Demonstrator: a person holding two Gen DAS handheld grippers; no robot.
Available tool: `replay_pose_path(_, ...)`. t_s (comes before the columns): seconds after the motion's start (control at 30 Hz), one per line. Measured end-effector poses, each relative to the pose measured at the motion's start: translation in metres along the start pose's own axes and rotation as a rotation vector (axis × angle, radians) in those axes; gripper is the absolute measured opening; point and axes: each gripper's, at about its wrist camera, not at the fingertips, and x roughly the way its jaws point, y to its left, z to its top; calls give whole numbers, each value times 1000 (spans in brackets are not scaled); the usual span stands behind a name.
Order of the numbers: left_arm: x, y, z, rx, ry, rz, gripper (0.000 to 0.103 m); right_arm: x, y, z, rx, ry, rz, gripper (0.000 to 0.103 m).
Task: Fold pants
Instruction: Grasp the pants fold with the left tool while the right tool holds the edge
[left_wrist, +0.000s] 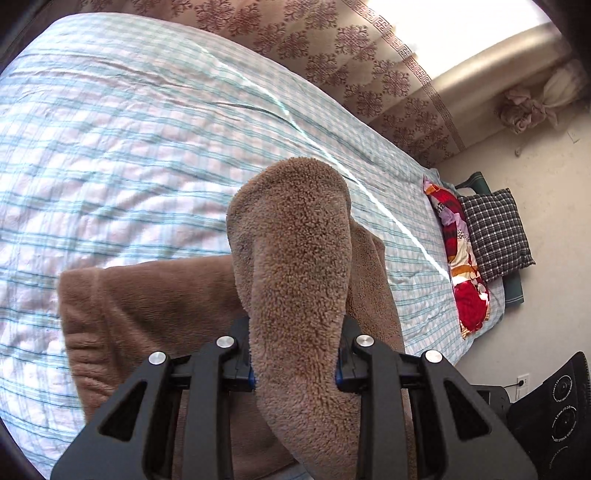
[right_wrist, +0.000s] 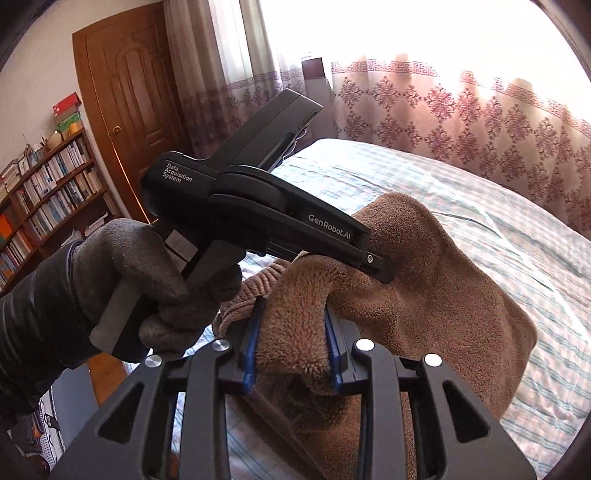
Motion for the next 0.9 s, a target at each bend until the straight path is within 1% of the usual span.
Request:
replay_pose_path(0.13, -5, 42, -5, -47, 1, -8, 28, 37, 8, 9, -8, 40, 32, 29)
replay_pose_path(0.23, -7, 63, -9, -76, -6, -28, 28, 57, 15, 10, -4, 58, 53, 29)
replay_pose_path(0.4, -9, 73, -14, -71, -14, -34, 28, 77, 24, 12, -14, 68, 76, 29)
replay_pose_path(0.6, -21, 82, -20, -71, -37, -25, 28, 82, 37, 11, -26, 70, 103, 29)
replay_pose_path(0.67, -21, 88, -22, -87, -41, -16, 29, 91, 42, 9, -36, 79, 99, 29)
replay_pose_path(0.7, -19, 94, -24, -99, -38, -9, 30, 94, 42, 6, -34, 93, 98, 29)
replay_pose_path(0.73, -16, 100, -26, -120, -38, 1, 34, 100, 42, 4, -28, 109, 101, 31)
replay_pose_path(0.8, -11, 112, -33, -156, -44, -13, 35, 107, 35, 0, -1, 133, 120, 33)
replay_pose_path(0.87, -12, 112, -37, -160, -67, -18, 37, 103, 26, -1, 30, 133, 152, 34)
replay_pose_path(0.9, -13, 109, -38, -154, -75, -9, 37, 97, 22, -1, 38, 123, 161, 37)
